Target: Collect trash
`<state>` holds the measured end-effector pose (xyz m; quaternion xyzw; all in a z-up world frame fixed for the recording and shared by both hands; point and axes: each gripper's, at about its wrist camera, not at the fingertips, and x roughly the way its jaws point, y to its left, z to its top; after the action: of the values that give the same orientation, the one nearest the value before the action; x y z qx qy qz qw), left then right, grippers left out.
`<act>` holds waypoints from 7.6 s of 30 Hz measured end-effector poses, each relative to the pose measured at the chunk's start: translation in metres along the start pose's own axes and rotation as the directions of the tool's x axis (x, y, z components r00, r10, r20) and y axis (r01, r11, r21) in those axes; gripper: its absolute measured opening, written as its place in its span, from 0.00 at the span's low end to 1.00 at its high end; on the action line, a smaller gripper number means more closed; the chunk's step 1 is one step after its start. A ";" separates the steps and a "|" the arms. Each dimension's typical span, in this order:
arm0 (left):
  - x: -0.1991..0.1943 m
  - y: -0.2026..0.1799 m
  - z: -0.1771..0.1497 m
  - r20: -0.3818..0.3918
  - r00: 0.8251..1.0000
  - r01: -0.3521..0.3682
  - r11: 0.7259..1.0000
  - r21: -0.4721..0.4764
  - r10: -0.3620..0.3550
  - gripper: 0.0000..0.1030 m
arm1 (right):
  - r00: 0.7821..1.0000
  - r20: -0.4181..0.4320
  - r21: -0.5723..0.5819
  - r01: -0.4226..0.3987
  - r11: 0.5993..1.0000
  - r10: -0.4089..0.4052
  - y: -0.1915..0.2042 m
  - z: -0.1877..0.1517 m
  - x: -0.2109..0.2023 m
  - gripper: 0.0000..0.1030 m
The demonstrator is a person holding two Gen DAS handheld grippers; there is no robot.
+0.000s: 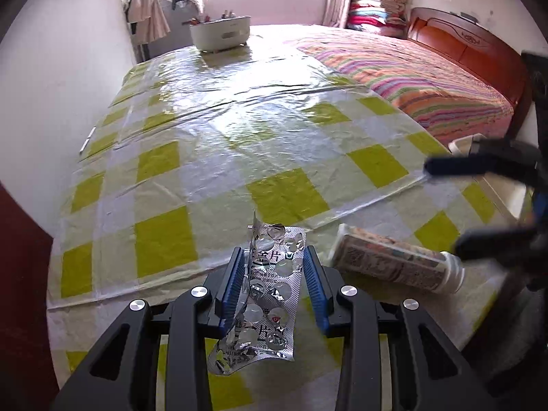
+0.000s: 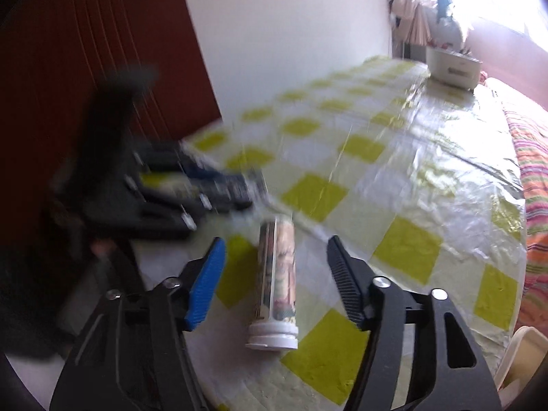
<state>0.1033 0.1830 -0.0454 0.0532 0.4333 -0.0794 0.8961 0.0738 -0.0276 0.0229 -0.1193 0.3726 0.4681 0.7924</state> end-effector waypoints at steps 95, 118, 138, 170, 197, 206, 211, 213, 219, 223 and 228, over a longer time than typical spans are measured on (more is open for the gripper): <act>0.007 -0.256 0.079 0.071 0.928 0.344 0.915 0.212 -0.366 0.34 | 0.616 0.227 0.849 0.254 0.464 -0.754 -0.176 -0.188 -0.183 0.46; 0.022 -0.311 0.086 0.072 0.940 0.308 0.919 0.246 -0.334 0.34 | 0.495 0.292 0.899 0.150 0.411 -0.819 -0.171 -0.219 -0.207 0.62; -0.028 -0.270 0.069 0.236 0.968 0.069 0.994 0.089 -0.088 0.71 | 0.424 0.272 0.873 0.268 0.407 -0.864 -0.107 -0.219 -0.214 0.92; -0.123 -0.176 -0.006 0.249 0.960 -0.127 0.992 -0.009 0.125 0.72 | 0.542 0.099 0.719 0.541 0.437 -0.834 0.005 -0.155 -0.166 0.93; -0.082 -0.188 0.030 0.183 0.973 -0.154 0.986 0.067 0.140 0.72 | 0.562 0.050 0.751 0.523 0.402 -0.825 -0.044 -0.146 -0.151 0.93; -0.066 -0.190 0.040 0.154 0.979 -0.150 0.983 0.103 0.133 0.72 | 0.562 0.030 0.750 0.534 0.391 -0.826 -0.055 -0.141 -0.143 0.93; -0.062 -0.189 0.045 0.157 0.982 -0.123 0.987 0.102 0.106 0.72 | 0.561 0.026 0.742 0.544 0.392 -0.827 -0.060 -0.139 -0.140 0.93; -0.060 -0.191 0.046 0.154 0.983 -0.113 0.988 0.108 0.096 0.72 | 0.563 0.022 0.742 0.545 0.391 -0.826 -0.062 -0.141 -0.139 0.93; -0.052 -0.199 0.047 0.127 0.989 -0.095 0.987 0.132 0.078 0.72 | 0.566 0.010 0.749 0.542 0.382 -0.824 -0.068 -0.145 -0.138 0.93; -0.049 -0.204 0.048 0.119 0.990 -0.091 0.985 0.144 0.074 0.72 | 0.567 0.003 0.753 0.541 0.375 -0.824 -0.070 -0.147 -0.138 0.93; -0.046 -0.208 0.049 0.109 0.992 -0.086 0.985 0.153 0.069 0.72 | 0.567 -0.002 0.758 0.538 0.369 -0.823 -0.072 -0.149 -0.139 0.93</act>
<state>0.0738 -0.0246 0.0160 0.1363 0.3766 -0.0810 0.9127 0.0226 -0.2371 0.0053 0.1295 0.2691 -0.0732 0.9515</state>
